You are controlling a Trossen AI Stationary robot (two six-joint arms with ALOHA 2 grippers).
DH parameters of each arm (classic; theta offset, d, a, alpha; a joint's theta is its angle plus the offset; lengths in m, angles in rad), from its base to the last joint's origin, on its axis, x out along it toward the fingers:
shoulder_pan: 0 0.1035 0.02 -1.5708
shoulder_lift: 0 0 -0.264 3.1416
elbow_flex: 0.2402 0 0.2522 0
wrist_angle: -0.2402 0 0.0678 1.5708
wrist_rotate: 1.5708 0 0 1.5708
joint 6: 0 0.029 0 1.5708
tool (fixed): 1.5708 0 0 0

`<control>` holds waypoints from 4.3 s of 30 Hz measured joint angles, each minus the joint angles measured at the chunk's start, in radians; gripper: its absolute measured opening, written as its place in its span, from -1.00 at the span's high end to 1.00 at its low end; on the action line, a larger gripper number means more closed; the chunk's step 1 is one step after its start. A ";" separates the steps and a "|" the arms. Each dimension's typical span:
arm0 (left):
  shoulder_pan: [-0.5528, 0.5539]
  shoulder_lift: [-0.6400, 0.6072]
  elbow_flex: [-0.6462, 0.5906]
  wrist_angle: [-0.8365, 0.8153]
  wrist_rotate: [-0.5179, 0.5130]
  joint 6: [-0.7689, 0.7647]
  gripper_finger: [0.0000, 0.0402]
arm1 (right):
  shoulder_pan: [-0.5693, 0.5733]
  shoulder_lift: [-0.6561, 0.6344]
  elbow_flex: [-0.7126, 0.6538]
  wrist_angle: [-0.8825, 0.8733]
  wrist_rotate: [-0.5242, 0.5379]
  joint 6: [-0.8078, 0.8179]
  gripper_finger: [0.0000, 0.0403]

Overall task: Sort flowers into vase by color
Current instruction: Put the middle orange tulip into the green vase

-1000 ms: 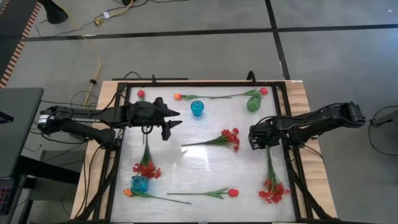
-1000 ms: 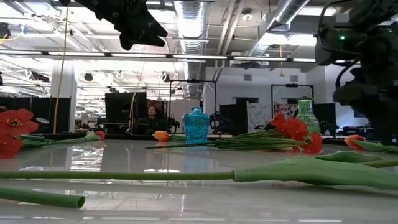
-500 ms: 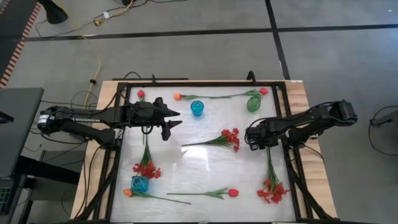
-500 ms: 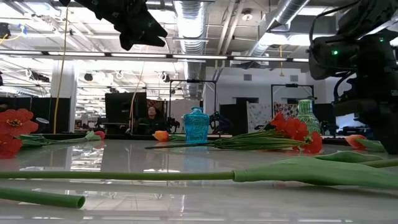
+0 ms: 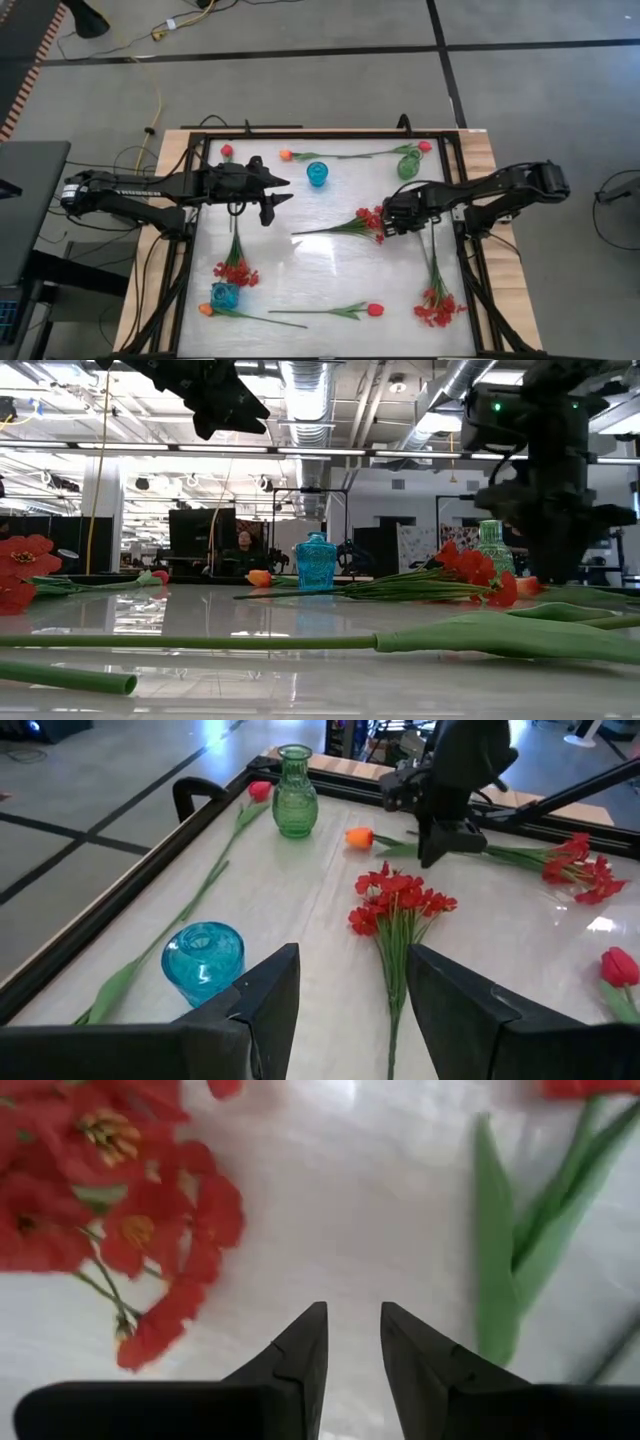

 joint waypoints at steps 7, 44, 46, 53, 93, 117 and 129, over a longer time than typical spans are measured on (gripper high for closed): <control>-0.001 0.000 0.000 -0.002 0.004 -0.017 0.15 | 0.013 -0.024 0.026 -0.118 -0.014 0.000 0.40; -0.001 0.000 0.000 -0.033 0.010 -0.045 0.15 | 0.068 -0.021 -0.138 0.018 -0.143 -0.046 0.73; -0.001 0.000 0.000 -0.032 0.003 -0.045 0.15 | 0.068 -0.021 -0.117 0.019 -0.113 -0.051 0.87; -0.001 0.000 0.000 -0.031 0.000 -0.045 0.15 | 0.066 -0.024 0.019 0.026 -0.055 -0.125 0.80; 0.000 0.000 0.000 -0.029 -0.136 -0.122 0.15 | -0.277 -0.332 0.345 0.138 1.048 -0.669 0.89; 0.000 0.000 0.000 -0.030 -0.137 -0.137 0.15 | -0.282 -0.337 0.122 0.358 1.154 -0.670 0.88; 0.000 0.000 0.000 -0.030 -0.138 -0.120 0.15 | -0.328 -0.278 0.121 0.343 1.093 -0.641 0.74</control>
